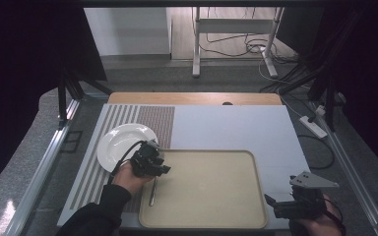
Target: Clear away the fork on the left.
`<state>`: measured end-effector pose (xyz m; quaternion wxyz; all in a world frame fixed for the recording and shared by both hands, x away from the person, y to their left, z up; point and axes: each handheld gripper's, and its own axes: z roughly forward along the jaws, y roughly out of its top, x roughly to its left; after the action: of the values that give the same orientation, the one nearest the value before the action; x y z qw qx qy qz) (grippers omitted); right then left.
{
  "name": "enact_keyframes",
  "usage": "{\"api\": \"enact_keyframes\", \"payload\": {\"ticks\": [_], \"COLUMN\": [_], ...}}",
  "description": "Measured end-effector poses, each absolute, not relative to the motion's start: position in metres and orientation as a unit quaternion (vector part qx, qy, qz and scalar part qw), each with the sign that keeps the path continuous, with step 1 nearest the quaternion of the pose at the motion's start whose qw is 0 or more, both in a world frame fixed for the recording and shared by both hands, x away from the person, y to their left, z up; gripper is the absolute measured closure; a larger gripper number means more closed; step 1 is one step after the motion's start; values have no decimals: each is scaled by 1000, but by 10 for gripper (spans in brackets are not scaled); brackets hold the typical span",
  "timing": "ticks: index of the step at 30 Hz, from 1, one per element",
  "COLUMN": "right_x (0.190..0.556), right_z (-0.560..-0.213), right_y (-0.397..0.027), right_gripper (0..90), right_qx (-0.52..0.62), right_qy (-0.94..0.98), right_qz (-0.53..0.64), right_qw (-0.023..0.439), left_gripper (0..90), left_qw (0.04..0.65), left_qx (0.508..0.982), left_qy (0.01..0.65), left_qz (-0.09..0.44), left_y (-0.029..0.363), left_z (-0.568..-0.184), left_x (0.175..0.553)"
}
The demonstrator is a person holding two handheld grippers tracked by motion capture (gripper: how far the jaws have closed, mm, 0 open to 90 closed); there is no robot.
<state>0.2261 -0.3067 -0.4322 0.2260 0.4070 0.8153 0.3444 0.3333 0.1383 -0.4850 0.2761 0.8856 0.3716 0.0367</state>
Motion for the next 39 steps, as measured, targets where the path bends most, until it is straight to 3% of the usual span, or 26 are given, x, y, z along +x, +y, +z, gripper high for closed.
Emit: {"api": "enact_keyframes", "payload": {"ticks": [13,16,22,39], "right_x": [226,226,226,226], "right_z": [-432,-432,-432,-432], "right_y": [-306,-306,-306,-306], "right_gripper": [0,0,0,0], "right_qx": [406,406,406,406], "right_qy": [816,816,816,816], "right_qz": [344,343,343,343], "right_qw": [227,227,227,227], "left_gripper": [115,61,2,0], "left_qw": [316,314,338,357], "left_qx": [869,866,859,838], "left_qy": [376,384,382,407], "left_qz": [63,60,52,71], "left_y": [152,155,165,196], "left_z": [-475,-472,-467,-469], "left_x": [329,328,323,309]}}
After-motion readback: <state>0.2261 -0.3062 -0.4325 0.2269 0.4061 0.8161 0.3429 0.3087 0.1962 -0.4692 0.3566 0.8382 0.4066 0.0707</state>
